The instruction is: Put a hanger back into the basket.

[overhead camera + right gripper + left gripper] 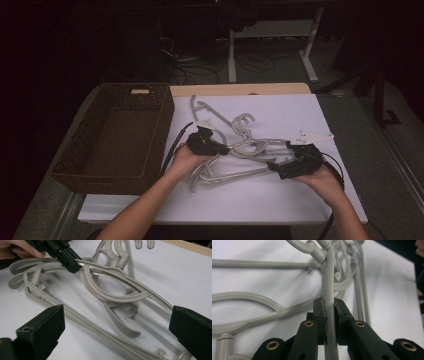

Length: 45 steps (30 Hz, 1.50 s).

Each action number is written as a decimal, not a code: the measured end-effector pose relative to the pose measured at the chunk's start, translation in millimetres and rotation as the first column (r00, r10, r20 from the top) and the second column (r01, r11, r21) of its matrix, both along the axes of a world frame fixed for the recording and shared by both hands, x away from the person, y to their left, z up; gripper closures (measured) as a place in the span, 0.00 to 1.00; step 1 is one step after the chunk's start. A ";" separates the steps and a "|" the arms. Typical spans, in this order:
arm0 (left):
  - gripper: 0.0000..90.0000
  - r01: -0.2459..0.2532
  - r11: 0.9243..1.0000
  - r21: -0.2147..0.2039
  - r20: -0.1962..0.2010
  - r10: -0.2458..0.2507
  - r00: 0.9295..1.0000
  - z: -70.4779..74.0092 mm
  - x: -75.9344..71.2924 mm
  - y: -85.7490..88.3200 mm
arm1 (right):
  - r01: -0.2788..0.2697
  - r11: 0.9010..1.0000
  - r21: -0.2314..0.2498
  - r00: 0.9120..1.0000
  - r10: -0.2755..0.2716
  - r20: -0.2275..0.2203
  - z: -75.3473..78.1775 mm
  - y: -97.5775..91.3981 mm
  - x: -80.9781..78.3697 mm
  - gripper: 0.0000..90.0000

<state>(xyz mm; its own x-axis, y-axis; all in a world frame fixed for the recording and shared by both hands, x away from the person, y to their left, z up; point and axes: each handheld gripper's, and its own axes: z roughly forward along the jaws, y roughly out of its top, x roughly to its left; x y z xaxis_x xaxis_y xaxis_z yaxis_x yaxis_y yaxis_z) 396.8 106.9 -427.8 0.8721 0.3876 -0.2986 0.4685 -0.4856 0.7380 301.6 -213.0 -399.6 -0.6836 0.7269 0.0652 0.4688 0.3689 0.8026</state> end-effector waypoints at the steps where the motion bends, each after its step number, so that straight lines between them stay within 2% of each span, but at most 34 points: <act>1: 0.91 -0.001 1.000 -0.010 0.000 0.001 1.000 0.9 0.3 0.9 | 0.001 1.000 0.000 1.000 -0.001 0.000 0.1 -0.2 0.0 0.00; 4: 0.91 0.001 1.000 -0.019 -0.001 -0.001 1.000 3.1 0.5 2.3 | 0.002 1.000 0.000 1.000 -0.002 -0.001 -0.1 -0.5 0.1 0.00; 6: 0.91 0.005 0.999 -0.046 -0.014 -0.006 1.000 4.2 1.1 3.8 | 0.002 1.000 -0.001 1.000 -0.002 -0.001 -0.3 -0.3 0.2 0.00; 8: 0.91 -0.005 1.000 -0.029 0.009 0.005 1.000 6.8 -0.1 4.2 | 0.001 1.000 -0.004 1.000 -0.001 -0.002 -0.5 -0.1 0.2 0.00; 10: 0.91 0.005 0.999 -0.035 0.012 -0.004 1.000 9.1 -0.2 5.2 | 0.001 1.000 -0.004 1.000 -0.001 -0.003 -0.8 0.1 0.3 0.00; 12: 0.91 0.008 1.000 -0.013 0.035 -0.007 0.999 12.4 -1.8 4.8 | 0.000 1.000 -0.004 1.000 0.000 -0.002 -0.9 0.3 0.5 0.00; 14: 0.91 0.008 1.000 -0.017 0.049 -0.007 0.999 17.1 -3.7 4.8 | 0.000 1.000 -0.005 1.000 0.000 -0.003 -0.9 0.5 0.5 0.00; 21: 0.92 -0.005 1.000 -0.008 0.119 0.006 0.993 47.3 -11.0 7.8 | -0.003 1.000 -0.002 1.000 0.003 0.001 0.2 1.9 -1.4 0.00; 22: 0.92 -0.005 1.000 -0.008 0.119 0.006 0.993 47.3 -11.0 7.8 | -0.004 1.000 -0.001 1.000 0.004 0.001 0.6 2.4 -1.8 0.00; 23: 0.92 -0.020 1.000 -0.012 0.137 0.022 0.990 57.5 -11.5 10.6 | -0.005 1.000 0.001 1.000 0.005 0.002 0.9 2.5 -1.9 0.00; 26: 0.92 -0.045 0.999 0.001 0.159 0.044 0.986 73.6 -9.4 16.6 | -0.003 1.000 0.007 1.000 0.003 0.011 3.3 1.4 -3.1 0.00; 33: 0.92 -0.118 0.993 -0.016 0.174 0.119 0.978 109.3 -5.5 43.4 | -0.002 1.000 0.021 1.000 0.002 0.022 6.9 0.1 -7.4 0.00; 37: 0.92 -0.149 0.988 -0.038 0.155 0.153 0.976 122.3 -5.7 63.1 | -0.014 1.000 0.016 1.000 0.014 0.008 -1.0 0.4 -13.1 0.00; 39: 0.92 -0.164 0.986 -0.026 0.156 0.166 0.974 129.8 -7.0 72.3 | -0.016 1.000 0.011 1.000 0.016 -0.002 -5.9 -0.7 -15.5 0.00; 42: 0.92 -0.200 0.980 -0.013 0.188 0.198 0.962 143.4 -12.2 86.9 | -0.013 1.000 0.004 1.000 0.013 -0.009 -9.9 -2.5 -16.2 0.00; 45: 0.92 -0.222 0.974 -0.034 0.198 0.225 0.954 155.6 -15.0 107.8 | -0.009 1.000 0.013 1.000 0.009 -0.006 -9.5 -2.7 -15.1 0.00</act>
